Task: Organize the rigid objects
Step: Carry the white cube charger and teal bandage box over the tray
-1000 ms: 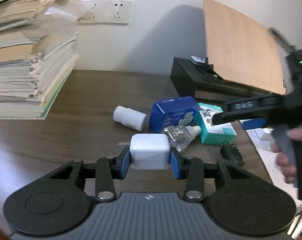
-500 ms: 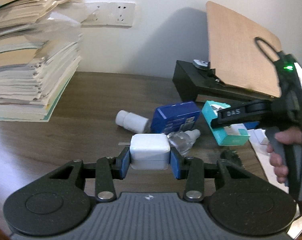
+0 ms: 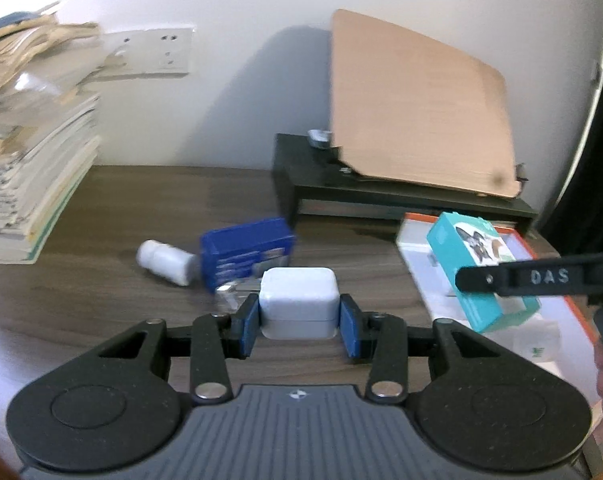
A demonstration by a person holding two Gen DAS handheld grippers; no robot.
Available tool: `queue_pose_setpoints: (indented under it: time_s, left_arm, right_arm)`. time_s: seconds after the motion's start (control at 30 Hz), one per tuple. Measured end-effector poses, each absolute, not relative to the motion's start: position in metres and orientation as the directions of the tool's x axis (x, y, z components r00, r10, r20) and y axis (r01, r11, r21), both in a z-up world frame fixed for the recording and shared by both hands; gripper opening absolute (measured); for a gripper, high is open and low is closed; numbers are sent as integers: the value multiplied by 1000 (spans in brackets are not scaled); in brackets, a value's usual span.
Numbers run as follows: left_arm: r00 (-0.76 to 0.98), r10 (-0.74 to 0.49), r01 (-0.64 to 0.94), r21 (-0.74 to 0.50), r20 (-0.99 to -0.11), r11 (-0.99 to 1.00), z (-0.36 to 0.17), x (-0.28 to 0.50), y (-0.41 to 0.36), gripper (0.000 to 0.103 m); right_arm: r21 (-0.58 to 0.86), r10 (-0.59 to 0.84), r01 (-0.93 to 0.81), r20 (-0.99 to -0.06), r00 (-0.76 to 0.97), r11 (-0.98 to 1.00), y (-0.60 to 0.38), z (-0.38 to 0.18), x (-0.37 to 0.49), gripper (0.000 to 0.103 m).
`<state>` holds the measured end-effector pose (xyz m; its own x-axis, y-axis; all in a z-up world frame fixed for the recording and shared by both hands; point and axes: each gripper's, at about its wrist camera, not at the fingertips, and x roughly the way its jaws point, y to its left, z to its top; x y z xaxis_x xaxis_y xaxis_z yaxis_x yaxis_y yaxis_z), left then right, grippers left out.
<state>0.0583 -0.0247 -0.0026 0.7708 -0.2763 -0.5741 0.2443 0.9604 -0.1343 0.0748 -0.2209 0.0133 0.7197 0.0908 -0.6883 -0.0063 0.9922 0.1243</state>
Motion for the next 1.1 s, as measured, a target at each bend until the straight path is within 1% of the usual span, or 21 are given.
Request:
queue_pose_setpoints:
  time_s: [0.4, 0.67, 0.9, 1.1]
  left_arm:
    - [736, -357, 334, -151, -575, 931, 2, 28, -103, 42]
    - [714, -401, 387, -153, -575, 909, 0, 11, -144, 42]
    - [703, -423, 415, -153, -572, 897, -2, -2, -167, 42]
    - [704, -418, 412, -149, -574, 899, -2, -12, -173, 42]
  right_arm:
    - [123, 43, 56, -682, 730, 991, -289, 19, 11, 84]
    - [125, 11, 102, -682, 731, 987, -327, 21, -17, 84]
    - [125, -2, 119, -684, 730, 985, -347, 20, -35, 84]
    - [129, 7, 114, -692, 722, 985, -351, 17, -43, 84]
